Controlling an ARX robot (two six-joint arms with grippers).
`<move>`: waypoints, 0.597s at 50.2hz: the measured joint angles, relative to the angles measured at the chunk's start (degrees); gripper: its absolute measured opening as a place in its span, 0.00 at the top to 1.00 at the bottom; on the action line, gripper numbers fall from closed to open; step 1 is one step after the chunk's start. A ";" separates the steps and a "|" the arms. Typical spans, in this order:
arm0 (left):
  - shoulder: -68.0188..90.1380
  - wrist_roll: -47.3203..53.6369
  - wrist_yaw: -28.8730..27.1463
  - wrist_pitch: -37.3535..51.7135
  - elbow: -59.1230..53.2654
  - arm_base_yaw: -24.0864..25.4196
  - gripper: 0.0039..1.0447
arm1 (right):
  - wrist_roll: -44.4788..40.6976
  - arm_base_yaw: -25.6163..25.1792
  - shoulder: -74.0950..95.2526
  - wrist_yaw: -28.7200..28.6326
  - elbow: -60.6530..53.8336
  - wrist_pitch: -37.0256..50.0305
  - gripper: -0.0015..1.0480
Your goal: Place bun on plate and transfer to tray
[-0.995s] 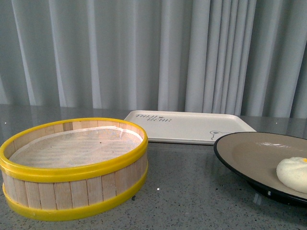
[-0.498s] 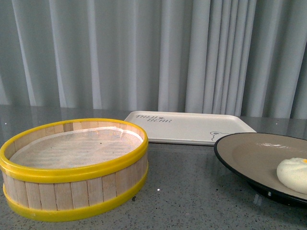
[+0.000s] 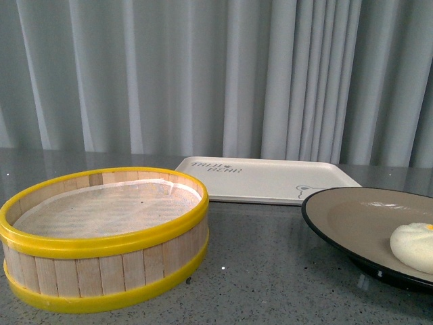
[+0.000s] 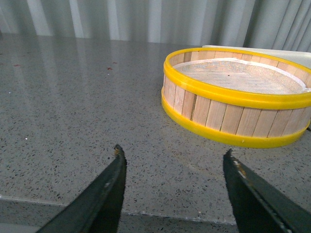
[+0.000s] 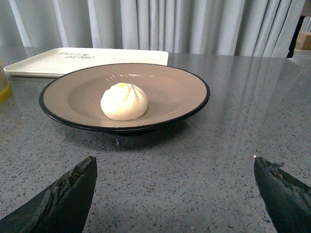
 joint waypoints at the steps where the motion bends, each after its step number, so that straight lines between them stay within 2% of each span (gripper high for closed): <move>1: 0.00 0.00 0.00 0.00 0.00 0.00 0.37 | 0.00 0.00 0.00 0.00 0.00 0.00 0.08; 4: 0.00 0.00 0.00 0.00 0.00 0.00 0.28 | 0.00 0.00 0.00 0.00 0.00 0.00 0.08; 10: 0.00 0.04 0.00 0.00 0.00 0.00 0.04 | 0.00 0.00 0.00 0.00 0.00 0.00 0.08; 13: 0.00 0.00 0.00 0.00 0.00 0.00 0.07 | 0.00 0.00 0.00 0.00 0.00 0.00 0.08; 28: 0.00 0.02 0.00 0.00 0.00 0.00 0.06 | 0.00 0.00 0.00 0.00 0.00 0.00 0.08; 30: 0.00 0.00 0.00 0.00 0.00 0.00 0.06 | 0.87 0.42 0.44 1.79 -0.11 1.99 0.08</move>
